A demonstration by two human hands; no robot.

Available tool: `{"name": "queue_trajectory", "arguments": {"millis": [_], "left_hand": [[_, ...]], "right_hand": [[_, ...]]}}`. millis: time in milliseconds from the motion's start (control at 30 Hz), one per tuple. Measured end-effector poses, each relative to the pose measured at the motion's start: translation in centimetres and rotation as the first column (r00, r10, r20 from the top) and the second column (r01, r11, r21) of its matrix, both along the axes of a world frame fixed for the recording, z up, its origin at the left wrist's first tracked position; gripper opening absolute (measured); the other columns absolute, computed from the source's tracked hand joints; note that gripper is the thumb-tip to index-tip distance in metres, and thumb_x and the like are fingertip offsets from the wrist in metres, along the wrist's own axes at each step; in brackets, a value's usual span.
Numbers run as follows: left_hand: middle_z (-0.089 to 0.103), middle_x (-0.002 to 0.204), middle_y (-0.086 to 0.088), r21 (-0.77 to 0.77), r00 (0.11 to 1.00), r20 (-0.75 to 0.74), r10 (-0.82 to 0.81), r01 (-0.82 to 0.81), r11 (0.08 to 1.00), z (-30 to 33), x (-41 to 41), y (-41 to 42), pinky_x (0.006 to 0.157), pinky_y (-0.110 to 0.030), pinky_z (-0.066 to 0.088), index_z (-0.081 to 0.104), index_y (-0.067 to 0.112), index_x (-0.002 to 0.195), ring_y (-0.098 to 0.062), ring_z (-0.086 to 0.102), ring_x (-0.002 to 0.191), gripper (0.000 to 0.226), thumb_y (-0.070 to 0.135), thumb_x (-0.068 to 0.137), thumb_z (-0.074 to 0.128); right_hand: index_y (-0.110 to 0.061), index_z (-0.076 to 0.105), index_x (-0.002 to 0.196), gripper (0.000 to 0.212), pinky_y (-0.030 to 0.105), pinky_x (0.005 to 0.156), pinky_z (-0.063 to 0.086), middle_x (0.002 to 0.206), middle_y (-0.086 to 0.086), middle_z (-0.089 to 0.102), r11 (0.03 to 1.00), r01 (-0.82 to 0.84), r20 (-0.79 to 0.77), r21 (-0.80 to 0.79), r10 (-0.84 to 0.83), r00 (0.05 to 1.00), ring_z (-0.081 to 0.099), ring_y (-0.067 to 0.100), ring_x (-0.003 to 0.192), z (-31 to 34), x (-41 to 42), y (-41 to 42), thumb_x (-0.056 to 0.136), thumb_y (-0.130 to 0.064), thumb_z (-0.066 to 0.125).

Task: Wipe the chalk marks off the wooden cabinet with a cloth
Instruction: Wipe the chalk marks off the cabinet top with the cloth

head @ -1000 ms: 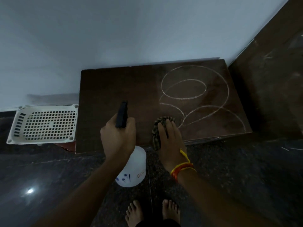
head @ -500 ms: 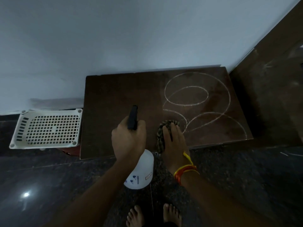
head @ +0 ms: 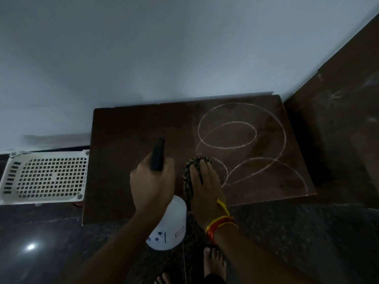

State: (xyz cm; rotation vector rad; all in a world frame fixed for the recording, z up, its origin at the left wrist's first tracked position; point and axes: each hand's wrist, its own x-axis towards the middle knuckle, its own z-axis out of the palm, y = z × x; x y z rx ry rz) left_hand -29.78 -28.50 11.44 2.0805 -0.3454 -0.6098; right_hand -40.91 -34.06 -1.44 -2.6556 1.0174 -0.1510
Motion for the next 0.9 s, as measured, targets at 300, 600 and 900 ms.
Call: {"name": "queue_trajectory", "arguments": {"millis": [300, 600, 900], "left_hand": [[0.057, 0.068, -0.019, 0.01, 0.999, 0.022, 0.039, -0.039, 0.999, -0.1, 1.8, -3.6, 0.065, -0.057, 0.058, 0.05, 0.018, 0.069, -0.048, 0.062, 0.072, 0.023, 0.019, 0.092, 0.054], [0.057, 0.067, -0.02, 0.039, 0.999, 0.012, 0.031, -0.032, 0.999, -0.7, 3.2, -4.6, 0.061, -0.058, 0.056, 0.052, 0.017, 0.072, -0.036, 0.056, 0.06, 0.02, 0.019, 0.092, 0.054], [0.055, 0.064, -0.019, 0.049, 1.0, 0.002, 0.029, -0.029, 0.998, -0.8, 4.2, -5.4, 0.061, -0.059, 0.056, 0.053, 0.008, 0.075, -0.038, 0.056, 0.059, 0.019, 0.019, 0.09, 0.053]], "right_hand": [[-0.005, 0.04, 0.137, 0.051, 0.048, 0.11, 0.026, 0.143, 0.025, 0.037, 0.999, 0.038, 0.089, -0.023, -0.036, 0.995, 0.032, 0.041, 0.134, -0.5, 5.7, -5.6, 0.09, -0.024, 0.032], [-0.003, 0.037, 0.139, 0.051, 0.05, 0.113, 0.026, 0.145, 0.026, 0.033, 1.0, -0.013, 0.109, -0.006, 0.014, 0.994, 0.027, 0.042, 0.137, -0.8, 9.8, -10.6, 0.092, -0.02, 0.046], [-0.002, 0.041, 0.137, 0.051, 0.051, 0.11, 0.028, 0.142, 0.028, 0.037, 1.0, -0.01, 0.084, -0.021, 0.011, 0.996, 0.032, 0.044, 0.134, -0.9, 11.5, -12.3, 0.089, -0.017, 0.052]]}}
